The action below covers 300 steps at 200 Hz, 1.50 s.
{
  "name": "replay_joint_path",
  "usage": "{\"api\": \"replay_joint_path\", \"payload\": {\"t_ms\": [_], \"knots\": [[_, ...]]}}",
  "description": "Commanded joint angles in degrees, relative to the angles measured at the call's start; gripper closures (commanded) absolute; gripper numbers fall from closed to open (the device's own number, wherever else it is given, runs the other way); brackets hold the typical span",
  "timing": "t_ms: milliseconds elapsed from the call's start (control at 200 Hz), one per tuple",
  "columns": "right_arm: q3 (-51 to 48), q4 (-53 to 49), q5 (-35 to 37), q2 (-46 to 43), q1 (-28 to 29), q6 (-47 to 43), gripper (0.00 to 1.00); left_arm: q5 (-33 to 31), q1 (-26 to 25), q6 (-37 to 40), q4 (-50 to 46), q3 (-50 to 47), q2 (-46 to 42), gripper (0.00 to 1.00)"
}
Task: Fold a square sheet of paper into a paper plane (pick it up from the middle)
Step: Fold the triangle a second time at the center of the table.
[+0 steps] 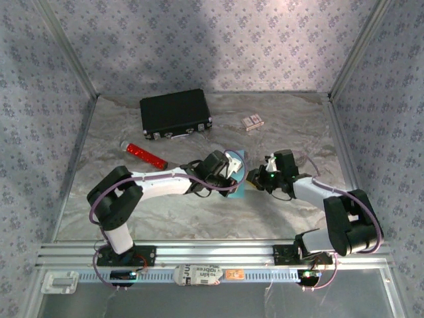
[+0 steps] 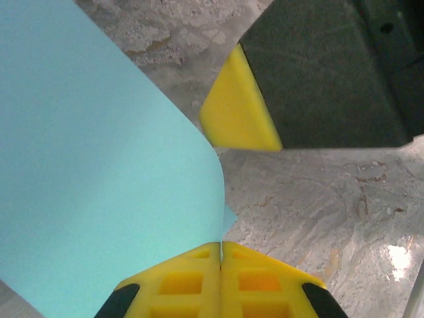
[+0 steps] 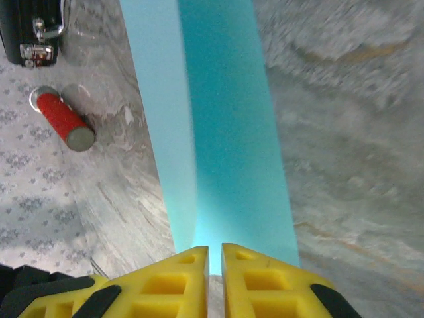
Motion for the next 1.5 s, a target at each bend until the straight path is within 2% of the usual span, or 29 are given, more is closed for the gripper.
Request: {"api": "replay_joint_path", "payload": {"t_ms": [0,805,1294,1494], "knots": [[-0.13,2.24,-1.23,0.41,1.47,1.09,0.88,2.26,0.73,-1.50,1.73,-0.73,-1.56,0.99],[2.04,6.22,-1.95,5.08,3.65,3.24,0.89,1.73,2.62,-2.66,3.58,-1.87,-0.10,0.85],[2.28,6.26,-1.78,5.30,3.61,3.50,0.89,5.29,4.18,-3.74,5.25,-1.96,1.84,0.83],[2.23,6.36,-1.91,5.36,3.66,3.57,0.89,6.16,4.61,-3.29,4.85,-1.42,2.39,0.86]]}}
